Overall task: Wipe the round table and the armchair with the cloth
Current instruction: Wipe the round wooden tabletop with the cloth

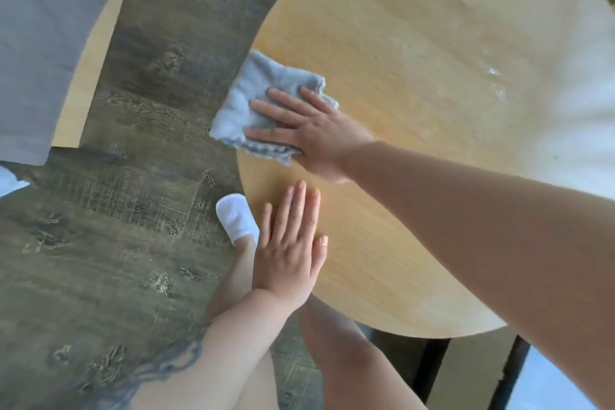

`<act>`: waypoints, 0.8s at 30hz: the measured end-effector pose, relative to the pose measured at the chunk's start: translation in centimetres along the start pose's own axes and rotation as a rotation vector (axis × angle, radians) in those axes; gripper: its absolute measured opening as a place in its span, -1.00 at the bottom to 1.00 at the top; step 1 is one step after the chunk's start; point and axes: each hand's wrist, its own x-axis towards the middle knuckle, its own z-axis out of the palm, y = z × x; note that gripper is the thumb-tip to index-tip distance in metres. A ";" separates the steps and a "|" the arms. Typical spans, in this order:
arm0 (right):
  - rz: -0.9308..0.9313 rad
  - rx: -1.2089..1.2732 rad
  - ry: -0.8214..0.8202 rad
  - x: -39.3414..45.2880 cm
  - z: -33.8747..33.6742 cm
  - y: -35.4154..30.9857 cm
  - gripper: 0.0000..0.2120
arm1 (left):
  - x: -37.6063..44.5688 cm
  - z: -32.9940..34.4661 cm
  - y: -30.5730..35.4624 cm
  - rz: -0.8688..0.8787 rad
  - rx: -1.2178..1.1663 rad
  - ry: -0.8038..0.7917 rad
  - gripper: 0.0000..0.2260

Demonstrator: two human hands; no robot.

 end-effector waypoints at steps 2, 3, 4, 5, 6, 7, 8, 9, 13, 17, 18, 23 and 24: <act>0.424 0.133 0.196 0.5 -0.3 1.1 -0.37 | -0.1 -0.3 -0.5 0.100 -0.019 -0.017 -0.45; 0.591 0.178 0.272 -0.5 0.3 0.9 -0.36 | -0.1 -0.3 -0.8 0.125 -0.027 -0.031 -0.46; 0.647 0.170 0.305 -1.8 1.3 0.0 -0.34 | -0.1 -0.4 -0.9 0.148 -0.030 -0.043 -0.47; 0.587 0.140 0.311 -2.9 2.3 -1.5 -0.32 | 0.0 -0.3 -1.1 0.171 -0.029 -0.038 -0.49; 0.439 0.111 0.272 -3.4 3.0 -3.2 -0.30 | 0.1 -0.2 -1.2 0.192 -0.031 -0.019 -0.54; 0.275 0.123 0.189 -3.2 3.2 -4.6 -0.30 | 0.2 -0.2 -1.2 0.206 -0.040 -0.002 -0.60; 0.108 0.120 0.101 -2.4 3.2 -4.8 -0.32 | 0.2 -0.2 -1.1 0.215 -0.060 -0.008 -0.63; -0.037 0.074 0.065 -1.0 2.5 -4.1 -0.35 | 0.3 -0.5 -1.2 0.229 -0.076 -0.025 -0.61; 0.679 0.207 0.328 1.7 0.7 -0.7 -0.34 | 2.0 -1.8 -3.1 0.324 -0.108 -0.086 -0.43; 0.528 0.206 0.253 0.5 1.8 -5.6 -0.35 | 4.4 -2.8 -5.7 0.468 -0.126 -0.041 -0.68; 0.271 0.164 0.155 1.0 1.9 -5.8 -0.36 | 4.7 -2.9 -6.1 0.487 -0.139 -0.039 -0.72; 0.837 0.383 0.382 2.7 0.4 -2.0 -0.34 | 6.1 -3.9 -7.4 0.567 -0.109 -0.133 -0.53; 1.054 0.465 0.419 1.9 0.7 -3.1 -0.31 | 6.5 -4.3 -7.7 0.577 -0.098 -0.157 -0.54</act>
